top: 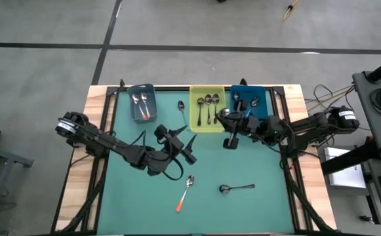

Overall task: Sort silverware by color (type)
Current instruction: Put the orange spoon into the green bin

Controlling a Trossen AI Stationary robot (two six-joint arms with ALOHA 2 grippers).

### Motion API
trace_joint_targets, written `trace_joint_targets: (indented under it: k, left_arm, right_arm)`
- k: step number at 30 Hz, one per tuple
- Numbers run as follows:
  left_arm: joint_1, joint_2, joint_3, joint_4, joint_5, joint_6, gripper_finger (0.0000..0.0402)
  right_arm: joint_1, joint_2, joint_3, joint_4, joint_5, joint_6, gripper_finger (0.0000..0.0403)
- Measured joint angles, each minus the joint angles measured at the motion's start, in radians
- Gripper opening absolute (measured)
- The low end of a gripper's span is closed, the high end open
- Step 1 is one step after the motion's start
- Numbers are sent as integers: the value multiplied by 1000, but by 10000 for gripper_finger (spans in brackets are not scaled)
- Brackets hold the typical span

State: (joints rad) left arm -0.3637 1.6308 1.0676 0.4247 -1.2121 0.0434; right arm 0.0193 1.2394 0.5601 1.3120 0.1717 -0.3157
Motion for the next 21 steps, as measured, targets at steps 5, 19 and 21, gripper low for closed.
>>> trace_joint_targets:
  k: [5,19,21]
  left_arm:
    - [3,1,0,2,0,17,208]
    - [94,1,0,71,246,86,208]
    - [106,1,0,115,314,142,208]
  right_arm:
    - [0,6,2,12,-27,-6,9]
    - [0,6,4,40,-93,87,9]
    - [0,6,4,40,-83,90,9]
